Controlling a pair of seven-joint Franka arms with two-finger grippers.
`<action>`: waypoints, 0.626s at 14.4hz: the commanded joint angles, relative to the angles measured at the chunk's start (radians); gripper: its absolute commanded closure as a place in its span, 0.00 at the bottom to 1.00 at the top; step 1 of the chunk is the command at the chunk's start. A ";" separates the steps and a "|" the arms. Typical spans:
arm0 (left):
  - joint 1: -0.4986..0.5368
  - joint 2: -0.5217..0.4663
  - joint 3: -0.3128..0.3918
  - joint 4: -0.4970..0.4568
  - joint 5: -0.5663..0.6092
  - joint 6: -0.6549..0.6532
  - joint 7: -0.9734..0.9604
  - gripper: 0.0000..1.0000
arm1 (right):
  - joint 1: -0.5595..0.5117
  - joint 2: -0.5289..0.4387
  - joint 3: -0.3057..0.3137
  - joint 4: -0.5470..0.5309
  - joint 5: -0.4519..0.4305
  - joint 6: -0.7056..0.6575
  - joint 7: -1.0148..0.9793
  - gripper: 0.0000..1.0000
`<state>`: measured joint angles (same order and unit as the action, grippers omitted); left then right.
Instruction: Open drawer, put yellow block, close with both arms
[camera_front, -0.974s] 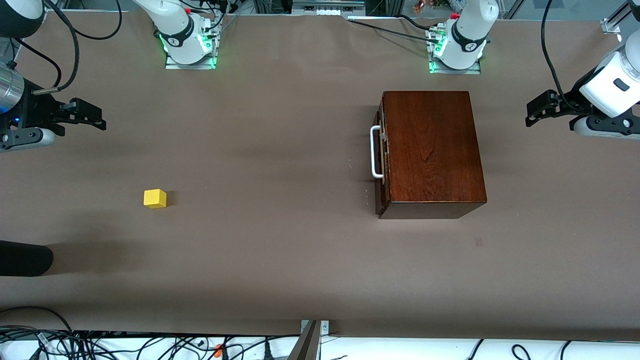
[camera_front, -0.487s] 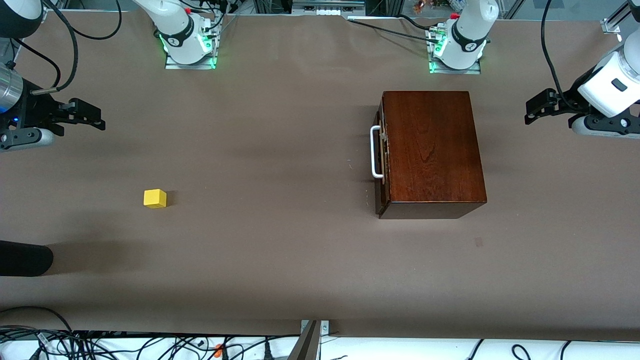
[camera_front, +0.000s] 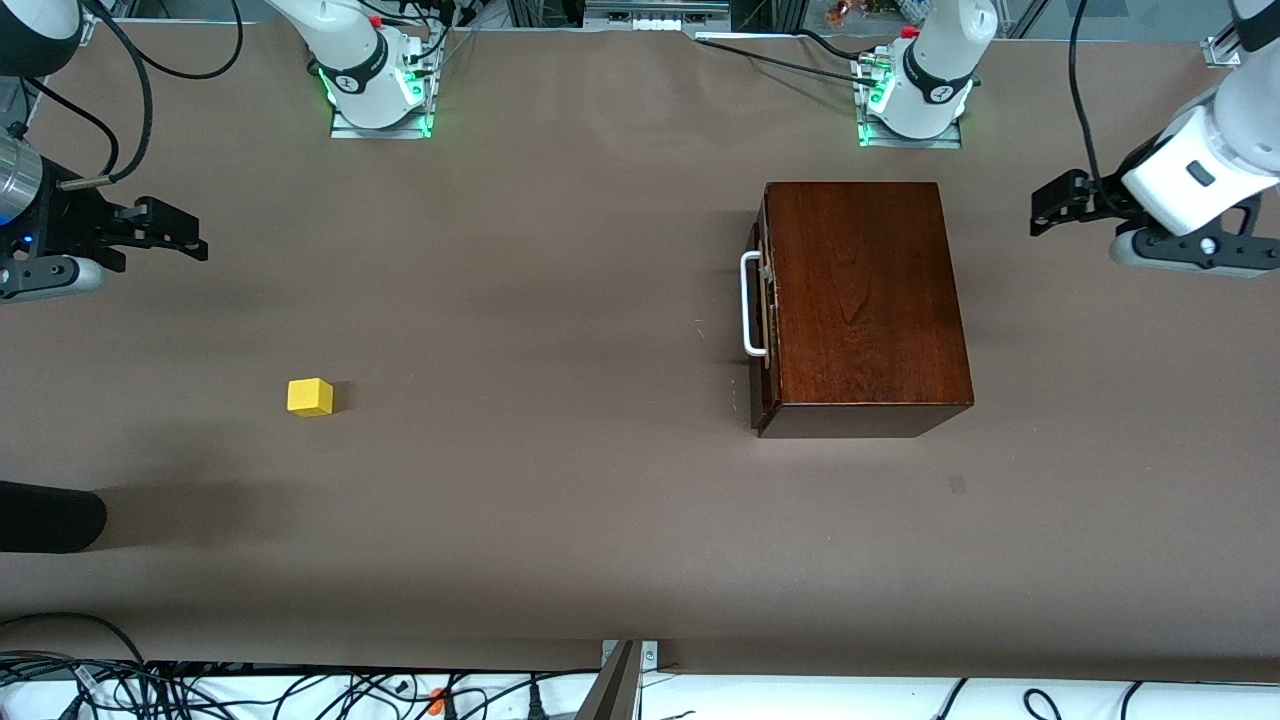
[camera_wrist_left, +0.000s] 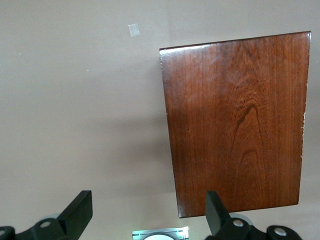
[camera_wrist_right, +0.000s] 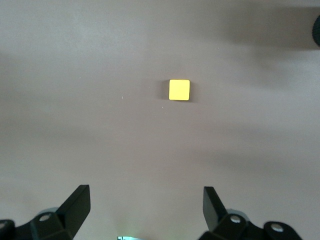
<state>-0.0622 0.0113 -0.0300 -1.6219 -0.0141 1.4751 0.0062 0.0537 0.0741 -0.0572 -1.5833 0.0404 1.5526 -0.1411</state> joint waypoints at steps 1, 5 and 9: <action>-0.013 0.039 -0.014 0.030 -0.010 -0.019 0.008 0.00 | -0.003 0.010 0.002 0.026 -0.002 -0.008 -0.009 0.00; -0.021 0.085 -0.120 0.027 -0.010 0.008 -0.063 0.00 | -0.003 0.010 0.002 0.026 -0.002 -0.008 -0.009 0.00; -0.027 0.147 -0.257 0.025 -0.009 0.102 -0.234 0.00 | -0.006 0.012 0.002 0.026 0.000 -0.009 -0.009 0.00</action>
<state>-0.0870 0.1184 -0.2416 -1.6214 -0.0142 1.5447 -0.1534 0.0537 0.0741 -0.0572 -1.5828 0.0404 1.5527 -0.1411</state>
